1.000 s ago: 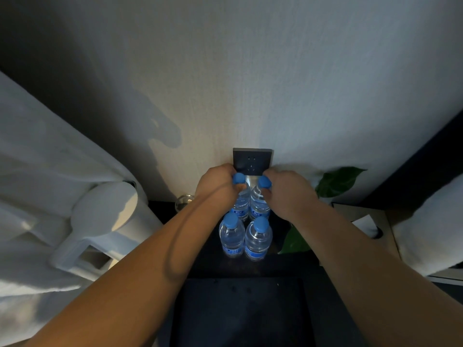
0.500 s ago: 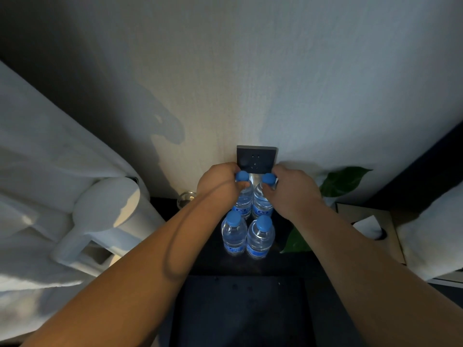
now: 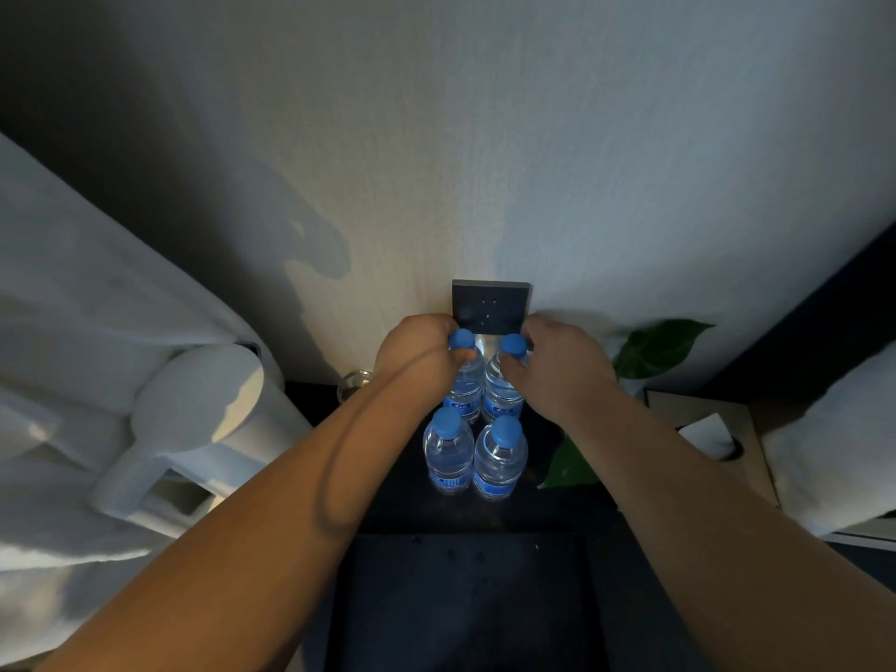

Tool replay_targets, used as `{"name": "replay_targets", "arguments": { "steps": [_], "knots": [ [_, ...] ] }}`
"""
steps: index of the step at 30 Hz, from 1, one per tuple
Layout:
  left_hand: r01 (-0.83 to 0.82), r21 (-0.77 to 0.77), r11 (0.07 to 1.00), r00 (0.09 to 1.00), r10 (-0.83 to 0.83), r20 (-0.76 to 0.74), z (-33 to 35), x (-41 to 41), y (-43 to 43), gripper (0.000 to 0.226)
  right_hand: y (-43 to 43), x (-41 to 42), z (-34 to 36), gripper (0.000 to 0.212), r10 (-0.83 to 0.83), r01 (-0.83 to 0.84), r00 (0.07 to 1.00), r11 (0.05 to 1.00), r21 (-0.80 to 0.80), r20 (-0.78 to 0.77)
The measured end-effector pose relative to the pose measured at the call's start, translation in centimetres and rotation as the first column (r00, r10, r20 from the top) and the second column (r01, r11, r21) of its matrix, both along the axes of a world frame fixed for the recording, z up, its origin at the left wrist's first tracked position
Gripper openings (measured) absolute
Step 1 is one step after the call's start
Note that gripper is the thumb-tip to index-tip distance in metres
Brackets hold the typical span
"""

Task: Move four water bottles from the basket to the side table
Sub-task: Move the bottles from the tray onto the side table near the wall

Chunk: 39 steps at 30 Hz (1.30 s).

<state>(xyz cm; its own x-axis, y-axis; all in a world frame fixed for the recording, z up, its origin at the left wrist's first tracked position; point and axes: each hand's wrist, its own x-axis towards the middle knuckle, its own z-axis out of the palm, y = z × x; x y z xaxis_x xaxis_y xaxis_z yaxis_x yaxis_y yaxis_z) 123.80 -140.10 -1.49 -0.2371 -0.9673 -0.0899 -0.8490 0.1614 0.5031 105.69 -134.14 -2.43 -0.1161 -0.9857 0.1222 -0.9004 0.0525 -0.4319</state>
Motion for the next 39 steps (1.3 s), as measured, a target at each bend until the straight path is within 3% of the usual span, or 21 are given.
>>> {"name": "replay_targets", "arguments": {
  "steps": [21, 31, 39],
  "knots": [
    [0.047, -0.032, 0.998, 0.998, -0.045, 0.051, -0.4, 0.3, -0.4, 0.034, 0.3, 0.1, -0.2, 0.024, 0.016, -0.015, 1.0, 1.0, -0.02, 0.01],
    [-0.002, -0.098, 0.995, 0.999, -0.001, -0.035, -0.3, 0.6, 0.6, 0.034, 0.3, 0.2, 0.7, 0.029, 0.008, -0.006, 0.999, 0.999, 0.042, -0.047],
    [-0.044, -0.077, 0.996, 0.994, 0.035, -0.108, -1.1, 1.5, 1.8, 0.049, 1.1, 0.2, 1.1, 0.04, -0.002, 0.005, 0.998, 0.998, 0.058, -0.056]
  ]
}}
